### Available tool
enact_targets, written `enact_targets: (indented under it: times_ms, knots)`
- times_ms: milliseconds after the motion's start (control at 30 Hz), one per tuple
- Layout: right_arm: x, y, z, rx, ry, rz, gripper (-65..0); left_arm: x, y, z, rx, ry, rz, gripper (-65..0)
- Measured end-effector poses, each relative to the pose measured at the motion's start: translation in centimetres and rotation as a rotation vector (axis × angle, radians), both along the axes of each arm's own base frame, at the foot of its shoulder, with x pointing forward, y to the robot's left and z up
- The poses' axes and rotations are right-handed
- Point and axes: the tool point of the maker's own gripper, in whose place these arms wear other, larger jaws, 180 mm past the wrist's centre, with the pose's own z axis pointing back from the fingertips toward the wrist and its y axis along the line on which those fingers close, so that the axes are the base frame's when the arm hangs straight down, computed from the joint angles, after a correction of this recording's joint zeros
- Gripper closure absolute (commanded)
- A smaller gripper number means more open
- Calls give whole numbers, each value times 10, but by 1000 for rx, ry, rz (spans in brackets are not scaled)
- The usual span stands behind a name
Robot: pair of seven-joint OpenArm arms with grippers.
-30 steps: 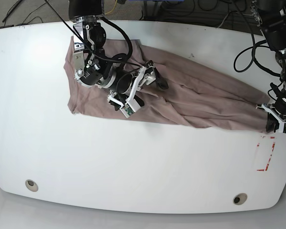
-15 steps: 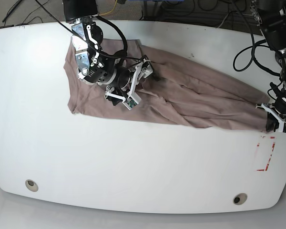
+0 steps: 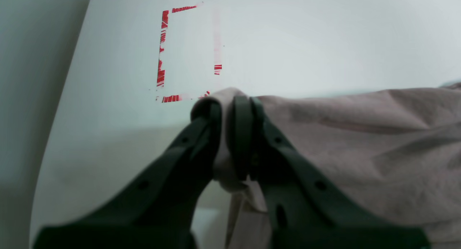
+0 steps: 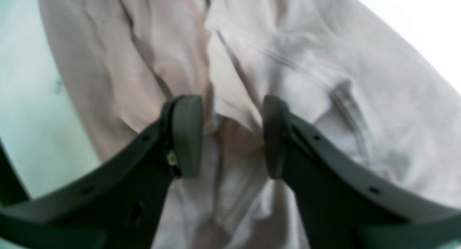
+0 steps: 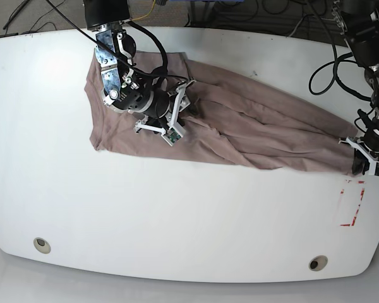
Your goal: Layout the t-shirt on the table in an organized manner, then fold the t-shirt properly
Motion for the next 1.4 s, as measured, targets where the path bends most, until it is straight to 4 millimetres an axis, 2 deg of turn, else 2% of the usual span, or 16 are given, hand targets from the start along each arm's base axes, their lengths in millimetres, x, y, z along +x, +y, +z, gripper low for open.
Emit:
enact_targets:
  times_ms: [133, 200, 333, 433, 700, 1000, 1100, 1300, 1400]
  knots:
    - [1, 0, -1, -18, -6, -5, -225, 0, 0, 0, 0, 0, 0, 0]
    - [2, 2, -1, -24, -9, -5, -189, 0, 0, 0, 0, 0, 0, 0]
    - [1, 2, -4, -56, -15, -1, -63, 0, 0, 0, 1, 1, 0, 0]
    - [2, 1, -5, -72, -18, -1, -20, 0, 0, 0, 0, 1, 0, 0]
    - [-2, 1, -5, -70, -18, -3, 0, 0, 0, 0, 0, 1, 0, 0]
    - [-20, -2, 20, -95, -45, 2, 0, -12, 0, -14, 1, 40, 1, 0]
    - [-24, 4, 29, -68, -60, -15, 0, -12, 1, -13, 1, 40, 2, 0]
    - [-44, 10, 22, -41, -10, 0, 0, -9, 1, -10, 0, 26, 1, 0]
    - [-48, 11, 23, 5, 11, -12, 0, -10, 2, -11, 0, 30, 3, 0]
